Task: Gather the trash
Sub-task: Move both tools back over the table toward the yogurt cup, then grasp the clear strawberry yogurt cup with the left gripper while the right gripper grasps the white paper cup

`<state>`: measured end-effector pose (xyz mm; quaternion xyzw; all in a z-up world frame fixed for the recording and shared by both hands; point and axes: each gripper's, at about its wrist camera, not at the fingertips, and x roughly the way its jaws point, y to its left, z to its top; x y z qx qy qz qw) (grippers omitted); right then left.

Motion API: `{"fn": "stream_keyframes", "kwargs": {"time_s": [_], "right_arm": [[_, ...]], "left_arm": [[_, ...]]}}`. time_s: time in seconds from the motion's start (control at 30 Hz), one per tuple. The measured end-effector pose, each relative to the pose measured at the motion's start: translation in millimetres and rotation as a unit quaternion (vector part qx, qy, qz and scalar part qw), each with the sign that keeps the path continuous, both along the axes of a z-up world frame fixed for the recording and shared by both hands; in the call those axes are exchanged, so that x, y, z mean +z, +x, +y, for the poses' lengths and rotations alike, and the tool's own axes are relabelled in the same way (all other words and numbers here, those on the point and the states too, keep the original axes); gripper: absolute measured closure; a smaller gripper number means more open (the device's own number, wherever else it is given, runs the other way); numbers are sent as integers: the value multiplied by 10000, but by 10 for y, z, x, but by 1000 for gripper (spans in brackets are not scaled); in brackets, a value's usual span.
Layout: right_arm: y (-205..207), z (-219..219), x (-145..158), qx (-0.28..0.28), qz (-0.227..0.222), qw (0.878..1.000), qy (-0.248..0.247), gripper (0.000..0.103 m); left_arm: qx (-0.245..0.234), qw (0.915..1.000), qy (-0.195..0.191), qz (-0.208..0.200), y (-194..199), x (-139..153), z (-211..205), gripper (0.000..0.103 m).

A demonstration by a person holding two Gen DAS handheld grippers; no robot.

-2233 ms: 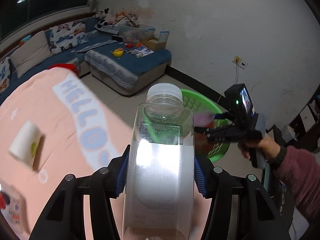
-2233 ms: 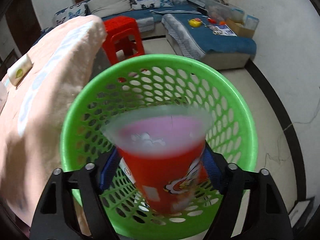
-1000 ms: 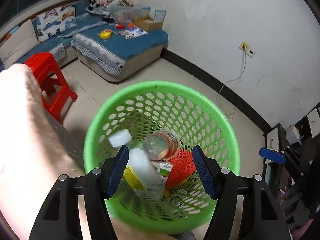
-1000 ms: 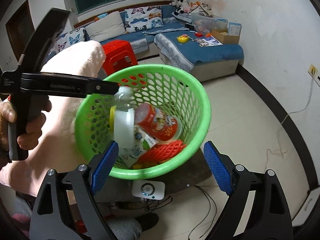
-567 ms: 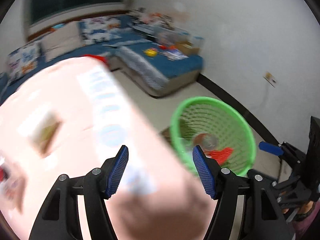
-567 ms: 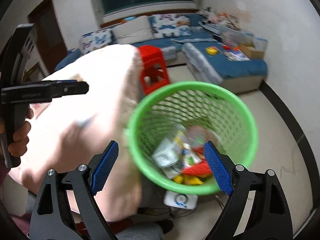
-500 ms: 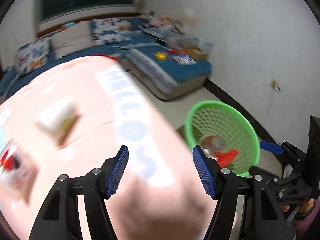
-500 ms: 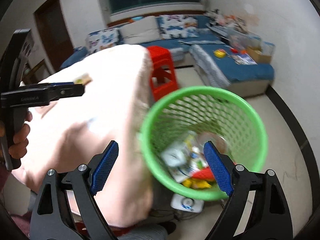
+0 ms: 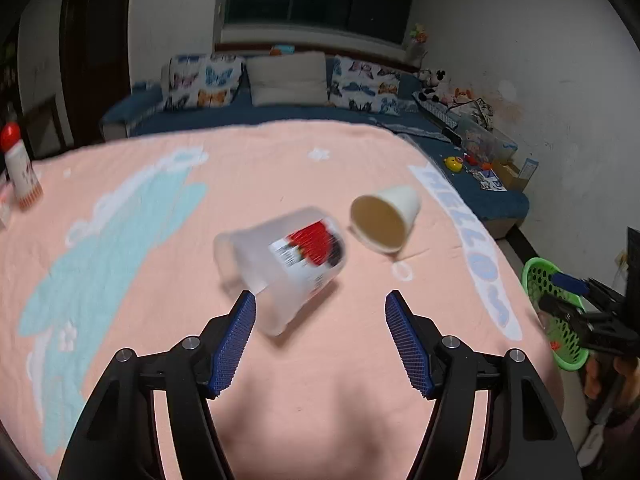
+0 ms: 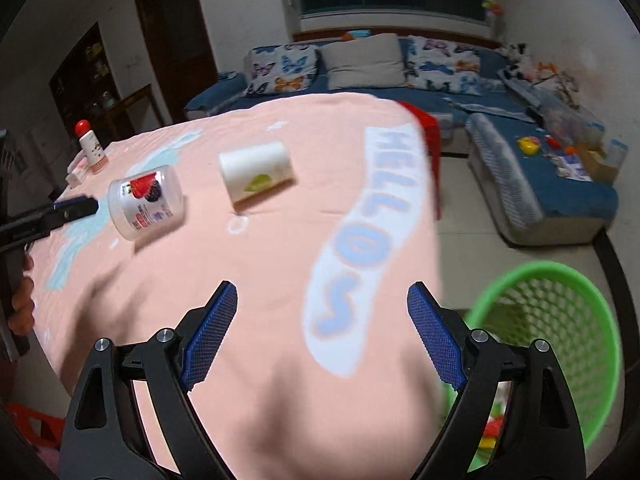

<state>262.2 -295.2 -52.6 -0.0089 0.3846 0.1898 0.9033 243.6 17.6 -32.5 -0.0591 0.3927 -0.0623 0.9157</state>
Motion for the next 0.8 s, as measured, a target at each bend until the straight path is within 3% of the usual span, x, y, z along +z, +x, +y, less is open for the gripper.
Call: {"fn": "stream_keyframes", "kwargs": {"time_s": [0.17,0.3,0.5,0.63,0.8], "right_arm": [[304,339,-21,174,54,9998,-78,16],[509,493,-42,255,106,9995,-124,16],[841,729,-61,493,165,9985,-145,16],[1058,874,-103,657,187,9976,-145,16],[1284,1066,-170,904,141,9953,-302,13]], "left_arm": [[-175,9990,-316,271,143,-231,113,39],[-302,9979,-390,411,331,-390,98,49],[-373,9967,-587,407,457,-505,97,55],[-423,9971,-469,435,525,-565,48,69],[-498,9961,-565,452,611,-589,70,78]]}}
